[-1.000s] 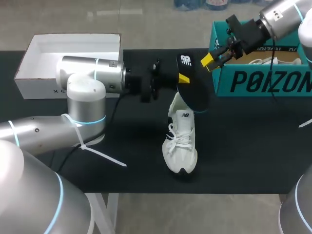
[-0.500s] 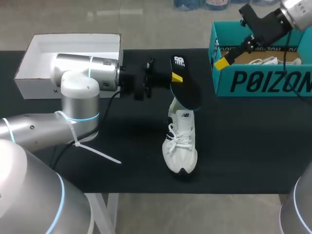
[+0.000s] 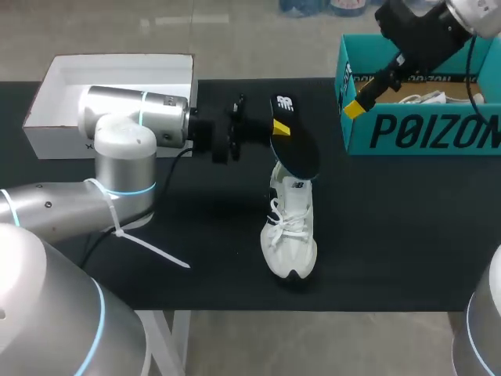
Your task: Take the shoe out of the shoebox, open the shoe tongue, remove and reinsert the insole, then place the shoe into the shoebox
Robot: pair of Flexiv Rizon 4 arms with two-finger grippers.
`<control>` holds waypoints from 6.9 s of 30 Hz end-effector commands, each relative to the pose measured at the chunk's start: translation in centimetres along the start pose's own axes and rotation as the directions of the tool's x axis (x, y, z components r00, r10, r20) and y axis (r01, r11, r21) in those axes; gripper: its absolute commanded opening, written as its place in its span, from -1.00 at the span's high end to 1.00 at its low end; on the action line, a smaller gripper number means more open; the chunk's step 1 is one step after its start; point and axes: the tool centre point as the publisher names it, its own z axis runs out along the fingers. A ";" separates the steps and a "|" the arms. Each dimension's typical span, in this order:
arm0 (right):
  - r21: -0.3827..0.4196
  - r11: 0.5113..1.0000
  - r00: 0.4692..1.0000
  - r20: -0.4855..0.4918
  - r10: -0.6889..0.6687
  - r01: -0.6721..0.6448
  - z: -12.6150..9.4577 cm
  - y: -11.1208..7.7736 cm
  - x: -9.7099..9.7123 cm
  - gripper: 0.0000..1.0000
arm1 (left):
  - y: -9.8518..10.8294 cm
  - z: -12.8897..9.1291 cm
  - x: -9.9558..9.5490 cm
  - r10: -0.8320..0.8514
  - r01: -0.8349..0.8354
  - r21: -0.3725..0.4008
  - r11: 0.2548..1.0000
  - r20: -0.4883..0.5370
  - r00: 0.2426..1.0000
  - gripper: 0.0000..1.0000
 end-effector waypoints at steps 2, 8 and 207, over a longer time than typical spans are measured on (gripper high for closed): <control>0.141 0.990 0.980 0.197 -0.026 -0.002 0.6 1.9 0.4 -1.00 | 0.0 0.2 0.4 -0.005 0.005 0.001 1.000 -0.002 1.000 1.00; 0.144 0.990 0.981 0.191 -0.032 0.004 0.9 2.1 0.2 -1.00 | 0.1 0.2 0.6 -0.009 0.009 -0.004 1.000 -0.006 1.000 1.00; 0.104 0.993 0.952 0.305 0.018 -0.052 -5.5 -0.1 0.2 -1.00 | -0.1 -3.9 -4.8 -0.987 0.907 0.421 -0.005 0.144 -0.073 1.00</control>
